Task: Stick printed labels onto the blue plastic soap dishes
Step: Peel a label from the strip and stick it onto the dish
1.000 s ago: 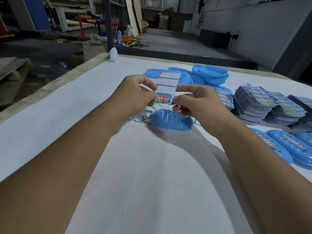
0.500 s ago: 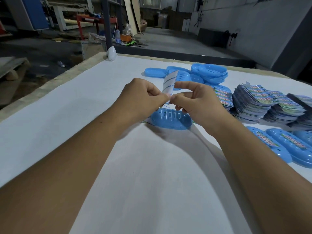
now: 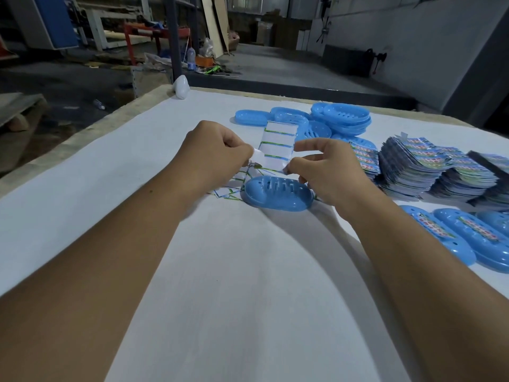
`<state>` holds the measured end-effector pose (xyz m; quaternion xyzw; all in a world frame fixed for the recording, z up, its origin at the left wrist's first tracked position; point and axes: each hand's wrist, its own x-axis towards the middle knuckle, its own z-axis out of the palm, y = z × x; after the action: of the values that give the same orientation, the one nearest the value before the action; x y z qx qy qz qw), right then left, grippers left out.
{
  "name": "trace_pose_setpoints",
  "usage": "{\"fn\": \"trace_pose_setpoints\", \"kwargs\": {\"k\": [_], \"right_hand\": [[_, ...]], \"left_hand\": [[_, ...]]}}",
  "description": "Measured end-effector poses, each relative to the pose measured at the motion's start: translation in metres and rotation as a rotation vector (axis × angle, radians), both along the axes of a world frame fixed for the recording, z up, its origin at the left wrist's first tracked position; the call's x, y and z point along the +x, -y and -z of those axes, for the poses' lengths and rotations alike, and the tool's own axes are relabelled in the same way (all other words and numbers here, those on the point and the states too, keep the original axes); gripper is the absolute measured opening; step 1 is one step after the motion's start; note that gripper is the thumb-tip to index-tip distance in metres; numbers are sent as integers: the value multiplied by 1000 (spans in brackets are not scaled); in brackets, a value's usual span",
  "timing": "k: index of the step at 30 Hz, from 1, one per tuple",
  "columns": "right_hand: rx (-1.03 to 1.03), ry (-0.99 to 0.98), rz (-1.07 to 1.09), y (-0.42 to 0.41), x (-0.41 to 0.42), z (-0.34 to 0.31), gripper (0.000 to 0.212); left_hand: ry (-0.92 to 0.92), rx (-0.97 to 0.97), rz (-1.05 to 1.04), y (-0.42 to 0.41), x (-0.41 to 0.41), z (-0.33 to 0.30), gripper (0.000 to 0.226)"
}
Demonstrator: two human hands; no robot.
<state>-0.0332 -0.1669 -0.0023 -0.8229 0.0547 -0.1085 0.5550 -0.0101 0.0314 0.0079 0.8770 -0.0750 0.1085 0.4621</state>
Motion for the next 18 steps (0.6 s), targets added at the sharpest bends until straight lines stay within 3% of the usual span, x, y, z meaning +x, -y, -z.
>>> {"fn": "trace_pose_setpoints", "kwargs": {"k": [12, 18], "right_hand": [[-95, -17, 104, 4, 5, 3, 35], [-102, 10, 131, 9, 2, 1, 39]], "left_hand": [[8, 97, -77, -14, 7, -3, 18], [38, 51, -162, -21, 9, -8, 21]]}}
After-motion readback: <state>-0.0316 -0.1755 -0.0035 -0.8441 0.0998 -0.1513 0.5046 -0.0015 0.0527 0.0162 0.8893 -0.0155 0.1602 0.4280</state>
